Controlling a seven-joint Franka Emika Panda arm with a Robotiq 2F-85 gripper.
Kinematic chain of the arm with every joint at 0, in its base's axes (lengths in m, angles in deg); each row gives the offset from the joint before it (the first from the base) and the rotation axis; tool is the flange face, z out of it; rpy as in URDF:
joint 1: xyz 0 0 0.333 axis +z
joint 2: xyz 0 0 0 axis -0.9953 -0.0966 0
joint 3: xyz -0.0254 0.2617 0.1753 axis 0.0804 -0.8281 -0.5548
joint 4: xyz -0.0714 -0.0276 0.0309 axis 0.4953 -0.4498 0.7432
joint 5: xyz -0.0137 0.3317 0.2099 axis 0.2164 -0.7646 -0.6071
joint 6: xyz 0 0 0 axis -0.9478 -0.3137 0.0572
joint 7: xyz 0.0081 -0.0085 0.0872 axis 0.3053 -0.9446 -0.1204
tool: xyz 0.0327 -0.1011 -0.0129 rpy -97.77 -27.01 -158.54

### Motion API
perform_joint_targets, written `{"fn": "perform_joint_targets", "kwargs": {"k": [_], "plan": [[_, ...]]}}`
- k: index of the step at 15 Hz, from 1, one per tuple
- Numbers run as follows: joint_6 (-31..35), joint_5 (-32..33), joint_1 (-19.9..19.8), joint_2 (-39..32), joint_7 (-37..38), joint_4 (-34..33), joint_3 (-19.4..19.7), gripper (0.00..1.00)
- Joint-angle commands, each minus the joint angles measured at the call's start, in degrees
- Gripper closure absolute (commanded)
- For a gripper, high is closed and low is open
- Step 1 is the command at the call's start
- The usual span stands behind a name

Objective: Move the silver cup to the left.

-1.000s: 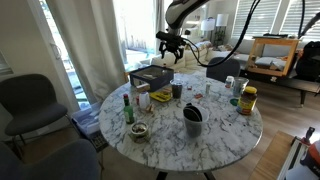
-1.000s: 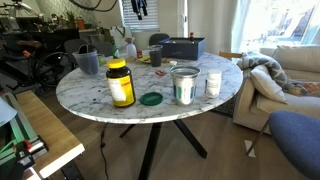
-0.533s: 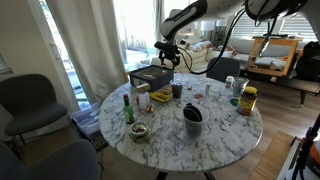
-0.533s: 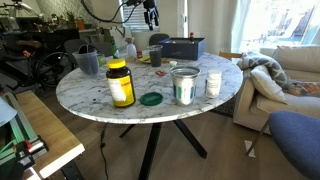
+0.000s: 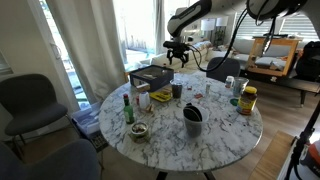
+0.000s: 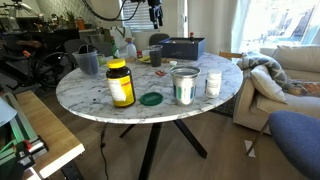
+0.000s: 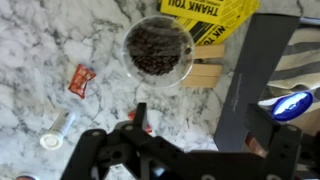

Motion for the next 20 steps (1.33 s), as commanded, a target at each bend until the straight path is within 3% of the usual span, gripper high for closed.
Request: {"fn": "perform_joint_targets", "kwargs": {"k": [1, 3, 7, 10, 15, 18, 20], "plan": [[-6.63, -1.44, -4.58, 4.64, -14.67, 4.81, -0.24, 0.00], [-11.15, -1.73, -6.71, 6.33, -21.64, 6.99, 0.75, 0.00], [-16.95, -1.01, -9.42, 6.95, -21.81, 10.16, 5.98, 0.00], [-9.99, -3.61, -11.44, 5.11, -16.08, 11.10, 8.97, 0.00], [0.30, -9.50, -13.40, 2.12, -7.93, 12.68, 9.73, 0.00], [2.36, -10.74, -13.30, 0.95, -3.38, 13.10, 9.70, 0.00], [0.94, -9.12, -13.42, 0.76, -4.97, 12.04, 9.61, 0.00]]}}
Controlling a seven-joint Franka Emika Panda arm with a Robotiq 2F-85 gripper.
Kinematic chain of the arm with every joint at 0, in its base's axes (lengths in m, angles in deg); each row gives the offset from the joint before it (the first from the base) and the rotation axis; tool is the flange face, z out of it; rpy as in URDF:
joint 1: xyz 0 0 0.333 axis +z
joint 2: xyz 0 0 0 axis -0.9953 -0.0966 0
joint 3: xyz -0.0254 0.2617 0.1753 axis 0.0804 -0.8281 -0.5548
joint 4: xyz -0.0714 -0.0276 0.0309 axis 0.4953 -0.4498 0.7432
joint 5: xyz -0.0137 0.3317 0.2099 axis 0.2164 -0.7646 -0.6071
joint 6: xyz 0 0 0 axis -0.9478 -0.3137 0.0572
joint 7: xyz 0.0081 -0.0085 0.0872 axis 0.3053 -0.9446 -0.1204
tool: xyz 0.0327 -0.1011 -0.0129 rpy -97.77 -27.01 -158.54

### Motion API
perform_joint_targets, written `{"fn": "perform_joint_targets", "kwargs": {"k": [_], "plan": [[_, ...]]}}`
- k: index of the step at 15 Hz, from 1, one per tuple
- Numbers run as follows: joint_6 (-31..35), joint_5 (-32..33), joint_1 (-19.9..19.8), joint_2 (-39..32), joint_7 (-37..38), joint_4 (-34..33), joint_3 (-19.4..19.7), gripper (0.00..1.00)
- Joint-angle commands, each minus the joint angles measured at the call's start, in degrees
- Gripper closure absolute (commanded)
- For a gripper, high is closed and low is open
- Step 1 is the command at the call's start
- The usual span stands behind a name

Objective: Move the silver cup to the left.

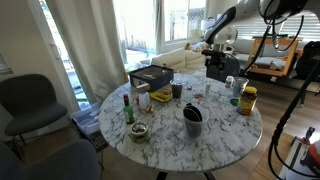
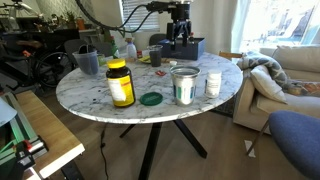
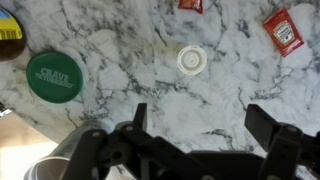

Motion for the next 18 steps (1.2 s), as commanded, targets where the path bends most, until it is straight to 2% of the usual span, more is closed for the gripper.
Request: {"fn": "perform_joint_targets", "kwargs": {"k": [1, 3, 7, 10, 18], "plan": [[-0.04, -0.01, -0.20, -0.29, 0.57, -0.32, -0.18, 0.00], [0.13, 2.35, 1.22, -0.19, -0.08, 0.20, -0.10, 0.00], [-6.85, 8.07, 0.04, 2.71, -11.57, 1.70, 0.30, 0.00], [-9.64, 11.98, -0.55, 1.83, -13.91, 1.47, 2.67, 0.00], [-8.91, 9.83, -3.79, -0.32, -14.53, 1.86, 3.81, 0.00]]}}
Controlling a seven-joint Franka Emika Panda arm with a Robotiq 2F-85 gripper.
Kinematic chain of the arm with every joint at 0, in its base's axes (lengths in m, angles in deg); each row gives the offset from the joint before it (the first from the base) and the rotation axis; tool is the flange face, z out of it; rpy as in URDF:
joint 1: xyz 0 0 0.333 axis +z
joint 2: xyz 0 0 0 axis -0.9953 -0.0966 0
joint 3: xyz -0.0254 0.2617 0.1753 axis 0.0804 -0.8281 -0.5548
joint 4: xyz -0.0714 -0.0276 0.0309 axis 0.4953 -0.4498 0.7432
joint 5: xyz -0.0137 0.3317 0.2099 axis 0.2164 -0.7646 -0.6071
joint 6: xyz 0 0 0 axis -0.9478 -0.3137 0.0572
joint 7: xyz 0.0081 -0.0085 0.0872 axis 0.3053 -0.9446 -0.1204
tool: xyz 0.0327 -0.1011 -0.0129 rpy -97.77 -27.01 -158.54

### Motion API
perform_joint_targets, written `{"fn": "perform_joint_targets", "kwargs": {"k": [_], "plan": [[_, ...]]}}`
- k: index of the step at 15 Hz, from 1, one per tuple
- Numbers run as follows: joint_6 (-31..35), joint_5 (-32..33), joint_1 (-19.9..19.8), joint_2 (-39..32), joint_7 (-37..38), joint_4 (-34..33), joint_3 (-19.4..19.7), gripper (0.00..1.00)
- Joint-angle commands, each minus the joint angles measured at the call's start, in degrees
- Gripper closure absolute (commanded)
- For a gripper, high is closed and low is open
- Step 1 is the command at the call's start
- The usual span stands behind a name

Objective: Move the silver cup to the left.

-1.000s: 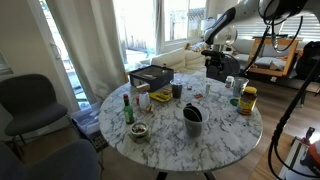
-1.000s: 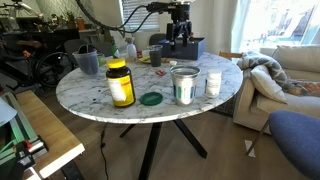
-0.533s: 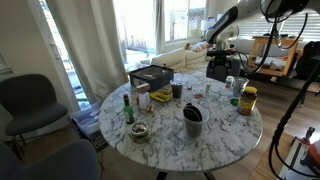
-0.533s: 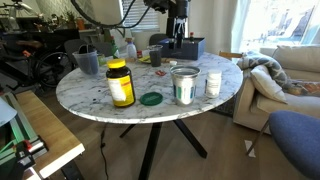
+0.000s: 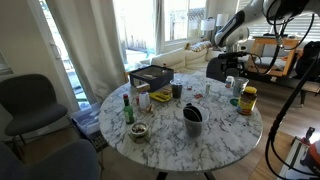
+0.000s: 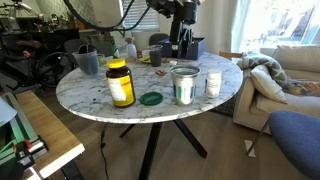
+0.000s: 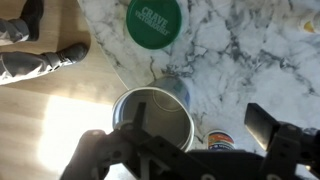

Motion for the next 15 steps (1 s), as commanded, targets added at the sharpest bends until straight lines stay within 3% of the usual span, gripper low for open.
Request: {"fn": "perform_joint_targets", "kwargs": {"k": [1, 9, 15], "plan": [[0.19, -0.74, -0.46, -0.67, -0.54, 0.73, -0.10, 0.00], [-0.59, -2.79, -0.98, -3.29, 0.41, -0.89, -0.43, 0.00], [0.12, 0.00, 0.15, -2.01, -2.42, 0.11, 0.12, 0.00]]}}
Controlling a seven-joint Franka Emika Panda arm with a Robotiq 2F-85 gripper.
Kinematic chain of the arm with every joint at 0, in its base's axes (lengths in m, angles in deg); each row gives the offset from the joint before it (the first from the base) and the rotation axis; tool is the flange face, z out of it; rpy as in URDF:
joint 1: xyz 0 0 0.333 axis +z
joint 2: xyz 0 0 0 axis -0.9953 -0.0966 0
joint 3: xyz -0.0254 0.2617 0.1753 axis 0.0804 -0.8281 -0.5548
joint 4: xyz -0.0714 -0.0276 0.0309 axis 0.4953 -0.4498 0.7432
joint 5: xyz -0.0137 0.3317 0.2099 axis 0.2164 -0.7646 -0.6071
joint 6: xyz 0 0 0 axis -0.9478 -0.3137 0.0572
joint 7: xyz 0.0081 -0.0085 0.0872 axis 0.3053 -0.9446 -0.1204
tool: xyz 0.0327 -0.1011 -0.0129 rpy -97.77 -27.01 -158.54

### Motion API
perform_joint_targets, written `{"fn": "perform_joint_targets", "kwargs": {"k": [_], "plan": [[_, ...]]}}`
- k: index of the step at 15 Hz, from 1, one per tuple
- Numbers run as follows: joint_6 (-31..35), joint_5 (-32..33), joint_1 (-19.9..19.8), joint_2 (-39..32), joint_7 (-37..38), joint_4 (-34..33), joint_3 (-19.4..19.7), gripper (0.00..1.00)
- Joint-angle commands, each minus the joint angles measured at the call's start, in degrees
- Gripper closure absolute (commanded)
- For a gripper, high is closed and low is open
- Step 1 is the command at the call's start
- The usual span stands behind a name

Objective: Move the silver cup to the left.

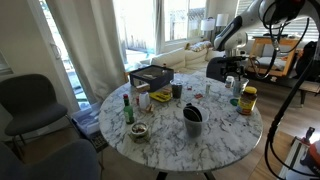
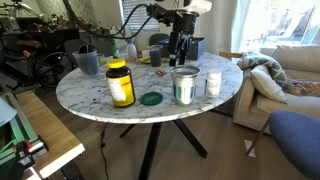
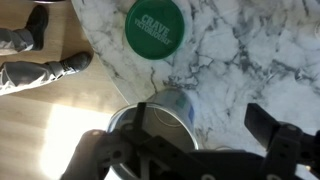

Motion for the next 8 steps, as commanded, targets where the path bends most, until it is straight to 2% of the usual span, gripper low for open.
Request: {"fn": "perform_joint_targets", "kwargs": {"k": [1, 6, 7, 8], "plan": [[1.81, 3.77, 0.74, 0.59, -4.91, 0.43, 0.40, 0.00], [9.27, 8.00, 0.42, 0.49, -15.77, 0.75, -0.03, 0.00], [10.39, 7.84, 0.16, 0.55, -17.44, 0.94, -0.29, 0.08], [10.96, 7.23, -0.11, 0.69, -18.96, 1.10, -0.60, 0.22]]}}
